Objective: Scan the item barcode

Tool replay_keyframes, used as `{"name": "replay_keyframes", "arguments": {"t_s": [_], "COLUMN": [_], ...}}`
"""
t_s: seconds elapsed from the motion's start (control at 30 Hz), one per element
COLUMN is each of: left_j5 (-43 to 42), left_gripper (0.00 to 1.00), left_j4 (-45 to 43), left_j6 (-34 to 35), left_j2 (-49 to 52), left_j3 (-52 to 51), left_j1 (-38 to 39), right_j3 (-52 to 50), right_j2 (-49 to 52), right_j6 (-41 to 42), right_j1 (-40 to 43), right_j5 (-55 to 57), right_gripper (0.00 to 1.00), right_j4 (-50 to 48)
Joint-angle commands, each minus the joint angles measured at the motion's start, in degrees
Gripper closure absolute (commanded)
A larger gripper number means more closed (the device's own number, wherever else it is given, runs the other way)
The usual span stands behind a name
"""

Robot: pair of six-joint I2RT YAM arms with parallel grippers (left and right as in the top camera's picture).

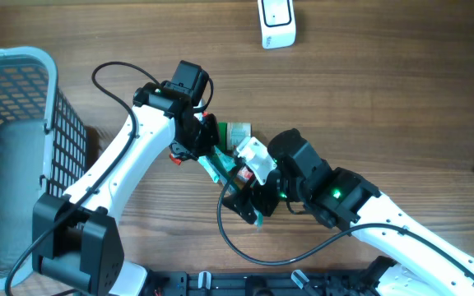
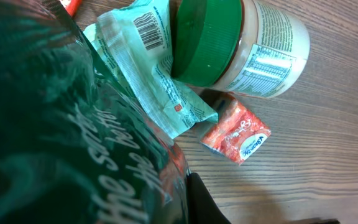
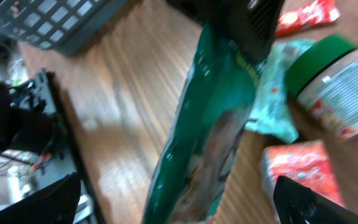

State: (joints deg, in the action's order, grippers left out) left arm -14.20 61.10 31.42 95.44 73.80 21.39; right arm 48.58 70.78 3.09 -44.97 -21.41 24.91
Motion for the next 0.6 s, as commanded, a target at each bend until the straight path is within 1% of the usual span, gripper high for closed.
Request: {"name": "replay_keyframes", "arguments": {"t_s": [0.0,0.2,0.3,0.37,0.47,0.5,0.57], "left_j5": [1.16,1.68,4.31,4.42,4.24,4.20,4.24], "left_gripper": [0.96,0.96,0.96,0.96,0.96,0.96,0.96], "left_j4": [0.02,-1.20,-1.31,-1.53,-1.46,-1.33,-0.22], "left_j6": [2.38,2.60,5.22,5.31,5.33,5.35,5.49], "left_j2": [0.35,0.35,0.35,0.37,0.35,0.35,0.24], "left_j3": [0.96,0.96,0.96,0.96,1.36,1.75,3.10], "left_j1": [0.09,0.09,0.09,0.09,0.09,0.11,0.09], "right_j3": [1.51,1.53,1.53,1.51,1.53,1.51,1.51], "right_j2": [0.48,6.84,7.56,7.78,9.86,11.32,13.05], "right_j6": [-3.17,-2.97,-3.21,-3.13,-3.15,-3.13,-3.08], "right_j1": [-0.24,-0.26,-1.77,-3.15,-4.22,-4.20,-4.20], "right_j5": [6.10,5.90,6.14,9.09,13.64,14.10,14.21], "right_gripper": [0.00,0.04,0.04,0.08,0.22,0.29,0.50], "right_j4": [-1.55,-3.10,-4.59,-5.42,-5.86,-5.86,-6.14]}}
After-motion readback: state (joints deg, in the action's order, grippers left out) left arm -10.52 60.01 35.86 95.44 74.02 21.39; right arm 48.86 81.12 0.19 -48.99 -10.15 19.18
